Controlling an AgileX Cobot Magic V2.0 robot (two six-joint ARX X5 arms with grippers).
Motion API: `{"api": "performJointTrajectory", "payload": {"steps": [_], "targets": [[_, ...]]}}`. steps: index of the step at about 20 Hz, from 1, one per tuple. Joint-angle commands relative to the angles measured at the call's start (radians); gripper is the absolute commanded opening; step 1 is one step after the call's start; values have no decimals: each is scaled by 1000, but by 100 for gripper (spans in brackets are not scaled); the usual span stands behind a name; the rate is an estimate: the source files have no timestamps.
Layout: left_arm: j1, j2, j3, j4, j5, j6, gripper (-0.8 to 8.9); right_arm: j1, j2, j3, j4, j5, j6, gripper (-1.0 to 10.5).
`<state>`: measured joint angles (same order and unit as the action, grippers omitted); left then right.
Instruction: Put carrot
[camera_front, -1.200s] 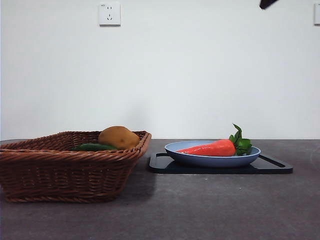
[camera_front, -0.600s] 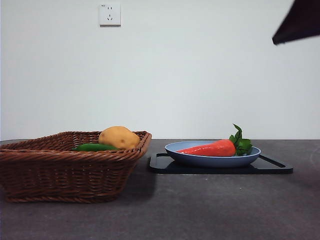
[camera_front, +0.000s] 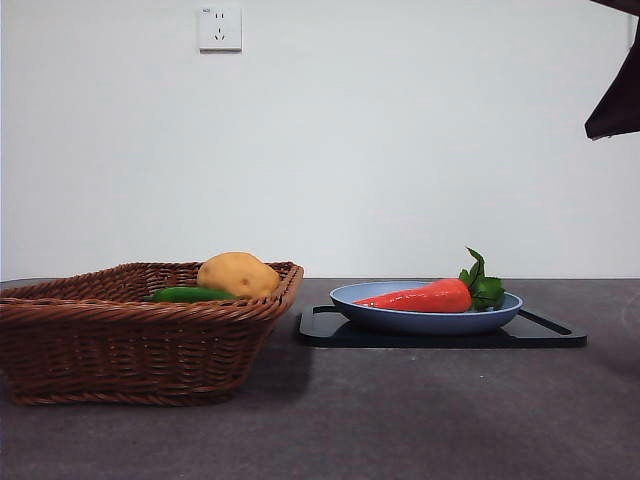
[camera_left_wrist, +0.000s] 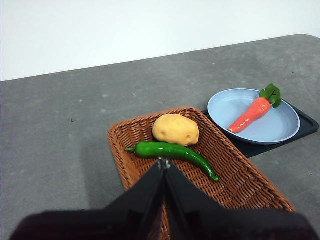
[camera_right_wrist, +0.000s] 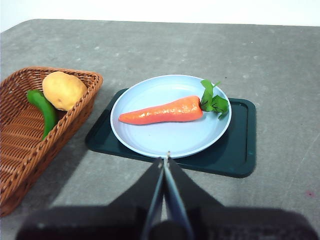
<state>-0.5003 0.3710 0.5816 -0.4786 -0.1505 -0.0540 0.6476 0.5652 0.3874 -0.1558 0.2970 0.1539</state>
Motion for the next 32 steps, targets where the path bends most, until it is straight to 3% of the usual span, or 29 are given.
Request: {"api": "performJointTrajectory", "payload": {"steps": [1,5,6,7,12,16,22,32], "targets": [[-3,0,6,7,-2,-10,8,6,2,5,13,5,13,4],[16,-31,6,6,-6,-7,8,6,2,5,13,5,13,4],[42,-55,6,5,-5,68,8,6,2,5,13,5,13,4],[83,-89,5,-4,4,103,8,6,2,5,13,5,13,4],[360,-247,-79,49,-5,104,8,6,2,5,13,5,13,3],[486,-328,-262,150,34,66,8,6,2,5,13,5,13,4],[508,-335,-487,316,55,43,8,6,2,5,13,5,13,4],[508,-370,-574,303,67,-9,8,6,1,6,14,5,13,3]]}}
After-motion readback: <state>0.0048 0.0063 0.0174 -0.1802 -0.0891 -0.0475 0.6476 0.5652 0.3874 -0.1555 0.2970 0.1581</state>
